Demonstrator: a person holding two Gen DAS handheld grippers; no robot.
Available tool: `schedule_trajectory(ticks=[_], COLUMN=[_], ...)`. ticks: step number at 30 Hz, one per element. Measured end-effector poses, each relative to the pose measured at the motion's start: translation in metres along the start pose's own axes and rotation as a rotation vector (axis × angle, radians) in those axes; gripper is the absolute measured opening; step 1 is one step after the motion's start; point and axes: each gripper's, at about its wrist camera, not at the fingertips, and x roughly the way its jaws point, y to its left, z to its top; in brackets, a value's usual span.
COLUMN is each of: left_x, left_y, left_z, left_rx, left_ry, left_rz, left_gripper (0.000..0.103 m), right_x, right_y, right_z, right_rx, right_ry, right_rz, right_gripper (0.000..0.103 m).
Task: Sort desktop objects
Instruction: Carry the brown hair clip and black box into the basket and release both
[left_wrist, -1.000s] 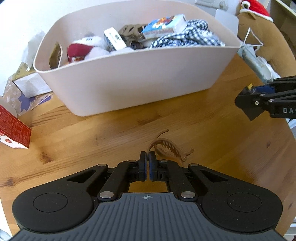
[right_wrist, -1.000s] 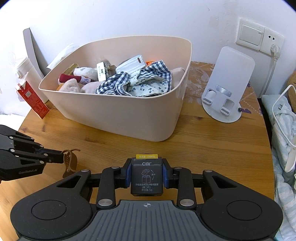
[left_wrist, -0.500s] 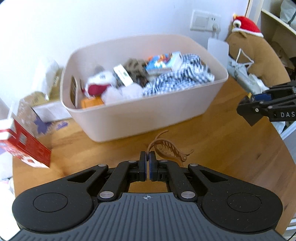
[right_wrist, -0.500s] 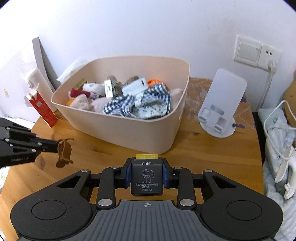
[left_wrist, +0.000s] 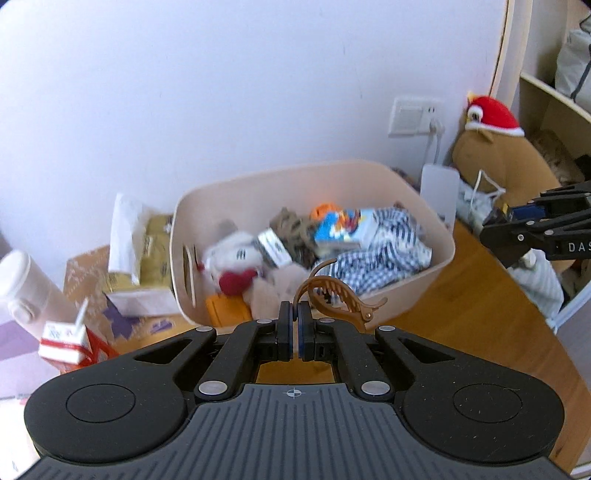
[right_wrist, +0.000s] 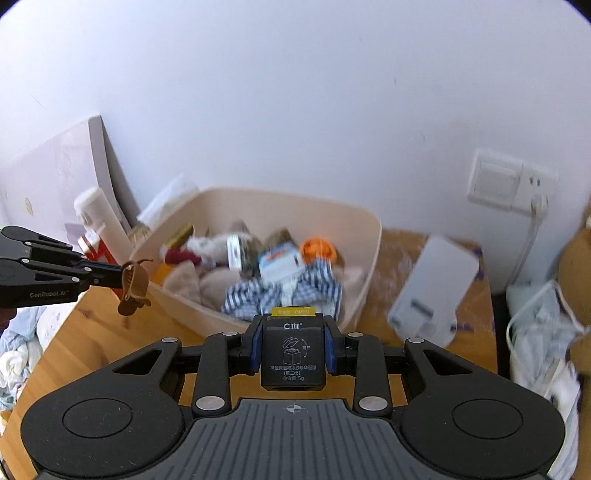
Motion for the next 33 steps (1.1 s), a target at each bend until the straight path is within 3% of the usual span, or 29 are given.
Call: schedule_trajectory(ticks=[7,22,28,33], left_x=[-0.007,0.010,0.034,0.060], left_y=[0.005,0.031,0.030,0.032], left_z=[0.009,0.062,0.074,0.075], left_rx=[0.013,0.031,0.034,-0.020], left_ry=[-0.022,-0.084,-0.064,0.008], left_rz=[-0.021,0.041,0.027,0.037], left_gripper=[0.002,0.002,0.002,0.002], right_x=[-0.004,0.023,0.052,0.076], right_y=[0.004,-0.004,-0.008,-0.004], right_z=[0.024,0.067,0.082,0.087], right_rx=[-0.016,-0.048,-0.015,-0.034], right_ry=[-0.054,-0.094,-0.084,-0.070], right_rz=[0.010,-0.024,-0.026,-0.034], right_gripper=[0.030,0.030,0.030,0.030])
